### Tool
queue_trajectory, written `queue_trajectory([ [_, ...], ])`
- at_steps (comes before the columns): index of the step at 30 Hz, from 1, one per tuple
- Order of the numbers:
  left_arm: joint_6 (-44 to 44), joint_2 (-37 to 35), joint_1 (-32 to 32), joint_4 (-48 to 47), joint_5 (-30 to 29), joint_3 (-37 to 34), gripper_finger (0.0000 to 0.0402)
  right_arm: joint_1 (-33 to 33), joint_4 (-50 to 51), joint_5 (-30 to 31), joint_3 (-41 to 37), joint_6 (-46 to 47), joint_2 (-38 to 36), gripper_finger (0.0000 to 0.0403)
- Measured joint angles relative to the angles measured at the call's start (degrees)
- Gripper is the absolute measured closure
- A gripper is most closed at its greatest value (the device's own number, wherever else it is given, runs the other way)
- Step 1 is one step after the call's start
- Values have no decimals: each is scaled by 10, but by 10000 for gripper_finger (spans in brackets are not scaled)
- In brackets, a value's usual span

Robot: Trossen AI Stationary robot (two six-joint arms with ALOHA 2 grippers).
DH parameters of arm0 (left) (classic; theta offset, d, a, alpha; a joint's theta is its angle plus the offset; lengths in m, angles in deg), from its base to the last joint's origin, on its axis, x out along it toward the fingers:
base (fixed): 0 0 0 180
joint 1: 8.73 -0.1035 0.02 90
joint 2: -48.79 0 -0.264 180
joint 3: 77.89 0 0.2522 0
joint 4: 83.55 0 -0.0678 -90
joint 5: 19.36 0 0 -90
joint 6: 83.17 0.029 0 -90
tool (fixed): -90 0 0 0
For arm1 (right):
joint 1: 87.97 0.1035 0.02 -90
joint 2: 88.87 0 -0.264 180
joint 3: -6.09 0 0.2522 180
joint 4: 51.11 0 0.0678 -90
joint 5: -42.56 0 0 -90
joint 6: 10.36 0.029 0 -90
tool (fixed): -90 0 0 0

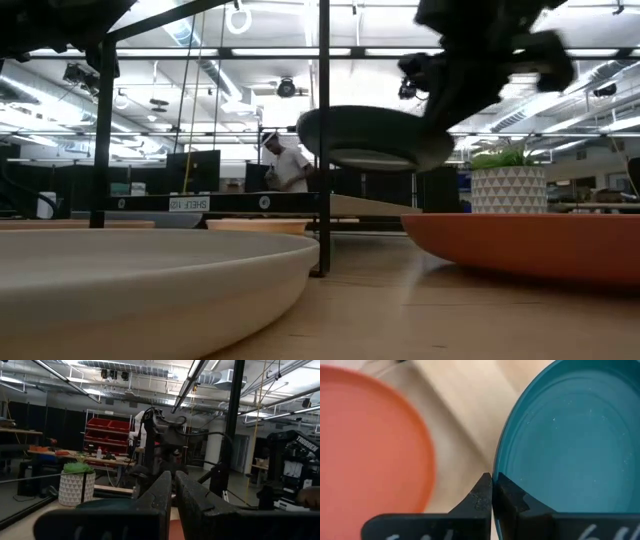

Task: Place and stack plates onto a shelf
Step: Put the dark green plate on the shelf, then stack the orange plate on top of the dark green plate on the shelf

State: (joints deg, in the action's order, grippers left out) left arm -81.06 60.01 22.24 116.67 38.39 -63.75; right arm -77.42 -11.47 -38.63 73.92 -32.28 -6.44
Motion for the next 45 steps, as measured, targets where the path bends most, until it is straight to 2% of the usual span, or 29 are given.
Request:
queue_trajectory([
  [4,-3,0,0,0,0,0,370,-45,-19,-24,-1,-30,18,389],
  [11,-30,0,0,-3,0,0,370,-106,-57,-23,-1,-109,79,388],
  [20,-29,0,0,-4,0,0,370,-151,-23,-13,30,-113,108,385],
  [27,-29,0,0,-4,0,0,370,-150,-18,-20,31,-93,107,347],
  [32,-24,0,0,-3,-1,0,370,-139,-16,21,31,-91,99,312],
  [37,-23,0,0,-4,-1,0,370,-106,28,54,65,-47,76,285],
  [41,-23,0,0,-4,-1,0,370,-75,97,55,86,36,70,269],
  [45,-20,0,0,-3,-1,0,370,-47,174,8,92,144,70,264],
])
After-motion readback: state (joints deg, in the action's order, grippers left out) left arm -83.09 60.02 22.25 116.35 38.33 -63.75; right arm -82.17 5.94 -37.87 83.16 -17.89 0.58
